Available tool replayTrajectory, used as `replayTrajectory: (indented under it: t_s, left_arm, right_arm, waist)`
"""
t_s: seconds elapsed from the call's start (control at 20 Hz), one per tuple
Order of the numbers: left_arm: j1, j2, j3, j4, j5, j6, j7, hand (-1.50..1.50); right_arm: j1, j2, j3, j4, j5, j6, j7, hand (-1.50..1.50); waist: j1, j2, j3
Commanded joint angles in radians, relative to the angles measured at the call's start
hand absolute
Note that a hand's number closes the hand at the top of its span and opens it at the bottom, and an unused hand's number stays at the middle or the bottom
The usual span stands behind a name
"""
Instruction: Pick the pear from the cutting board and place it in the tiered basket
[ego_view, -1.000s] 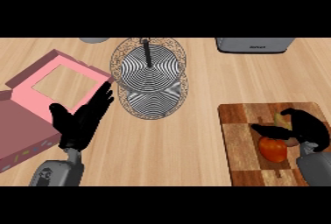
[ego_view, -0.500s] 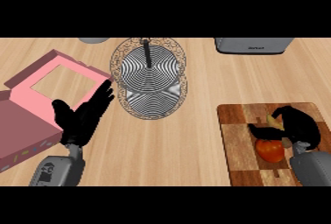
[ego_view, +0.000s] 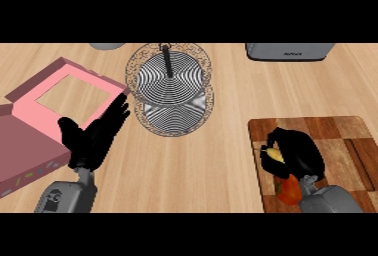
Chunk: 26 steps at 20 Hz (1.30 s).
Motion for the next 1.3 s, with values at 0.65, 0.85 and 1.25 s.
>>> replayTrajectory:
  t_s: [0.65,0.85,1.25]
  left_arm:
    - [-0.016,-0.025,0.003,0.05,-0.03,0.018,-0.022,0.0]
    - [-0.084,-0.003,0.037,0.08,-0.007,0.0,0.015,0.0]
    - [0.033,0.002,0.017,-0.006,0.001,-0.039,-0.004,0.0]
  right_arm:
    - [-0.013,0.03,-0.184,-0.924,-0.322,0.284,0.339,1.5]
    - [-0.248,0.053,-0.263,-0.892,-0.396,0.339,0.456,1.5]
    - [-0.651,0.138,-0.15,-0.689,-0.328,0.373,0.673,1.5]
  waist:
    - [-0.01,0.006,0.009]
    - [-0.001,0.009,0.009]
    - [0.015,0.007,0.008]
